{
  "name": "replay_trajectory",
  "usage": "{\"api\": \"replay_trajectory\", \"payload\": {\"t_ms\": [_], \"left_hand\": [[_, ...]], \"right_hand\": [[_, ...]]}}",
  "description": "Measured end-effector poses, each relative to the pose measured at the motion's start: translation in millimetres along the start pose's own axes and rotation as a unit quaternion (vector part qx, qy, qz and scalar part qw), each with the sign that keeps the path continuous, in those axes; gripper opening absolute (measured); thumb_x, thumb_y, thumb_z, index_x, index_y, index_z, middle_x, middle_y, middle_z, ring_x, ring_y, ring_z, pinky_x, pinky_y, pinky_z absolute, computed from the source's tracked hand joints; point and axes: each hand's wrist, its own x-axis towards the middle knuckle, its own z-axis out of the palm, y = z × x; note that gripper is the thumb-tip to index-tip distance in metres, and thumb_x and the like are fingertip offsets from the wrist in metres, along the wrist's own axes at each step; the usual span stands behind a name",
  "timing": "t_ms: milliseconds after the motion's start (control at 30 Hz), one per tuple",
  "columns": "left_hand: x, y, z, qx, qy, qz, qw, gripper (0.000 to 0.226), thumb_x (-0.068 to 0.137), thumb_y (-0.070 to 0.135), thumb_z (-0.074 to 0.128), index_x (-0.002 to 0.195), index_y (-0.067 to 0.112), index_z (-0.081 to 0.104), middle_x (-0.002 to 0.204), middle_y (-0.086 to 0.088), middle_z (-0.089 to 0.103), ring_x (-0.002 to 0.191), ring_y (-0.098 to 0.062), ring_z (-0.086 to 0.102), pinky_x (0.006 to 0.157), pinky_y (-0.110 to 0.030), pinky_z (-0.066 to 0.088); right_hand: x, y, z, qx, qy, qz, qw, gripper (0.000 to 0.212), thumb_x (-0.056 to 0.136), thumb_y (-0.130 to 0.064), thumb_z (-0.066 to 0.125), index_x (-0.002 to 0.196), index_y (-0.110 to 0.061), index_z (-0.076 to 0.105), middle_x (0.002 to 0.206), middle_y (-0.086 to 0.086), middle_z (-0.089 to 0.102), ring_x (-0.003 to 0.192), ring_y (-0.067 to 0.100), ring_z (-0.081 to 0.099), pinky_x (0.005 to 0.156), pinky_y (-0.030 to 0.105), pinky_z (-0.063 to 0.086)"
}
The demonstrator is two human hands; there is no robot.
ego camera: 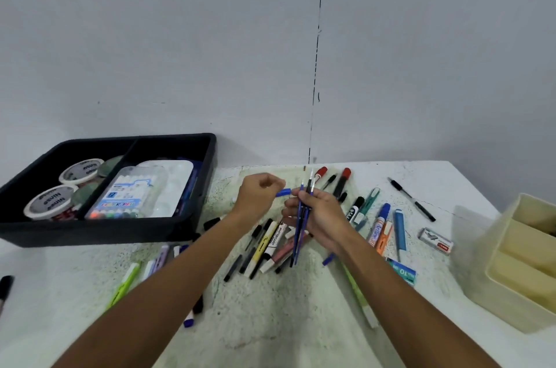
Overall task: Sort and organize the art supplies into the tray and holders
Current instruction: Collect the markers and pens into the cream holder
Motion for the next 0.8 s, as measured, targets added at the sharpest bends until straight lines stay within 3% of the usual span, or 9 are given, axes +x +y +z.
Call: {"api": "replay_trajectory", "payload": {"t_ms": [33, 133, 233, 333, 400, 467, 667, 800], "left_hand": [[-2.4, -9.5, -4.1, 0.08, -0.015, 0.036, 0.996, 0.007, 0.088, 0.014, 0.065, 0.087, 0.009, 0.07, 0.076, 0.005, 0.065, 0.071, -0.008, 0.058, 0.069, -0.02, 0.047], [-15.2, -48.6, -16.0, 0.314, -0.107, 0.133, 0.934, 0.025, 0.087, 0.023, 0.067, 0.11, 0.013, 0.069, 0.114, -0.001, 0.067, 0.108, -0.013, 0.058, 0.096, -0.028, 0.045], [-32.1, -82.7, -21.6, 0.407, -0.195, 0.211, 0.867, 0.053, 0.091, 0.042, 0.059, 0.136, 0.015, 0.052, 0.142, -0.004, 0.048, 0.133, -0.02, 0.042, 0.107, -0.03, 0.032], [-35.8, -101.0, -23.5, 0.456, -0.195, 0.242, 0.834, 0.068, 0.091, 0.061, 0.038, 0.144, 0.018, 0.042, 0.151, -0.002, 0.038, 0.139, -0.022, 0.034, 0.112, -0.042, 0.03], [-34.7, -98.6, -25.8, 0.48, -0.192, 0.229, 0.825, 0.074, 0.088, 0.066, 0.028, 0.145, 0.02, 0.039, 0.153, 0.0, 0.033, 0.142, -0.021, 0.027, 0.114, -0.046, 0.022], [-33.0, -93.8, -27.7, 0.483, -0.182, 0.225, 0.826, 0.077, 0.085, 0.068, 0.026, 0.142, 0.019, 0.044, 0.151, 0.0, 0.037, 0.141, -0.02, 0.028, 0.114, -0.048, 0.023], [-27.3, -101.7, -29.7, 0.461, -0.142, 0.203, 0.852, 0.07, 0.082, 0.06, 0.032, 0.135, 0.018, 0.052, 0.143, -0.004, 0.047, 0.138, -0.024, 0.035, 0.109, -0.053, 0.031], [-29.7, -96.6, -15.1, 0.433, -0.151, 0.242, 0.855, 0.068, 0.085, 0.061, 0.033, 0.139, 0.021, 0.048, 0.148, -0.005, 0.04, 0.141, -0.026, 0.029, 0.114, -0.052, 0.024]], "right_hand": [[-0.8, -4.0, -5.5, 0.016, 0.012, -0.004, 1.0, 0.019, 0.102, -0.006, 0.04, 0.103, 0.002, 0.057, 0.075, 0.016, 0.067, 0.062, 0.027, 0.068, 0.06, 0.039, 0.059], [-1.3, -11.7, -24.0, 0.051, 0.054, -0.007, 0.997, 0.019, 0.103, -0.008, 0.038, 0.105, 0.003, 0.054, 0.081, 0.019, 0.068, 0.069, 0.03, 0.071, 0.066, 0.042, 0.059], [-0.3, -13.1, -36.1, 0.073, 0.09, 0.001, 0.993, 0.021, 0.103, -0.008, 0.037, 0.107, 0.004, 0.054, 0.088, 0.022, 0.068, 0.075, 0.033, 0.072, 0.062, 0.041, 0.059], [-0.1, -9.2, -41.6, 0.075, 0.105, 0.009, 0.992, 0.022, 0.104, -0.009, 0.037, 0.112, 0.004, 0.053, 0.095, 0.023, 0.067, 0.078, 0.033, 0.072, 0.062, 0.039, 0.058], [-0.5, -6.8, -43.2, 0.064, 0.108, 0.011, 0.992, 0.023, 0.104, -0.009, 0.038, 0.112, 0.004, 0.054, 0.092, 0.022, 0.068, 0.078, 0.032, 0.072, 0.064, 0.04, 0.058], [-0.8, -5.2, -45.1, 0.055, 0.114, 0.011, 0.992, 0.022, 0.104, -0.009, 0.038, 0.111, 0.004, 0.054, 0.089, 0.02, 0.068, 0.078, 0.033, 0.071, 0.067, 0.041, 0.057], [-8.5, -11.4, -57.5, 0.047, 0.137, -0.007, 0.989, 0.021, 0.103, -0.009, 0.038, 0.104, 0.003, 0.056, 0.088, 0.021, 0.067, 0.079, 0.034, 0.07, 0.076, 0.045, 0.057], [-13.1, -16.6, -68.7, 0.053, 0.156, -0.019, 0.986, 0.021, 0.103, -0.009, 0.039, 0.107, 0.004, 0.054, 0.09, 0.023, 0.066, 0.08, 0.036, 0.069, 0.077, 0.047, 0.057]]}}
